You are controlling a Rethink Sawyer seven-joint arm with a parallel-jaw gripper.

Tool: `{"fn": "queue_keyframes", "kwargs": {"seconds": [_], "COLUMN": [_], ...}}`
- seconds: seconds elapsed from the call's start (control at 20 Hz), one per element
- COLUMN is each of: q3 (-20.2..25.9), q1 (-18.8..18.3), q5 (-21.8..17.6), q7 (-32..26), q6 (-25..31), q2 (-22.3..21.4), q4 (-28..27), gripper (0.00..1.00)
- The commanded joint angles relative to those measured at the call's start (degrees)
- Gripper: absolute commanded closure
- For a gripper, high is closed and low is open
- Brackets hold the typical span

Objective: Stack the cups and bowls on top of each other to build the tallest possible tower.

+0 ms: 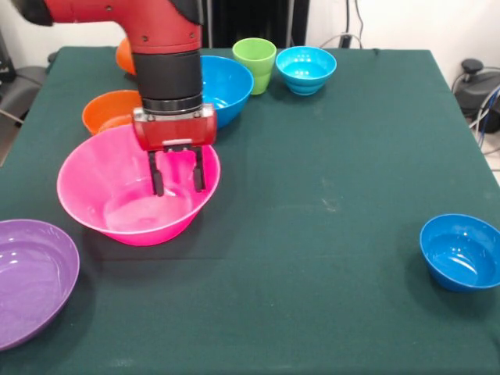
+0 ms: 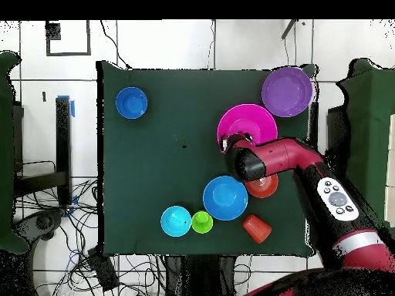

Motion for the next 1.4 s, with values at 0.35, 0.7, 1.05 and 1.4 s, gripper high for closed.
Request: {"fn": "queue_keyframes", "kwargs": {"seconds": [0.35,0.7,1.05,1.4], "q3": [-13.7,-19.5,-20.1,-18.6], "q1": [15.1,20.7,21.7,19.2], "q5": [-2.7,0.5,3.7,9.3], "q7": [12.1,15.1,13.3,14.0], "q6": [-3.4,-4.7,-4.1,-7.6], "q2": [-4.9,-6.6,-7.1,-6.2], "q4": [0.9,2.3,3.0,6.1], "gripper": [0.0,0.0,0.0,0.0]}}
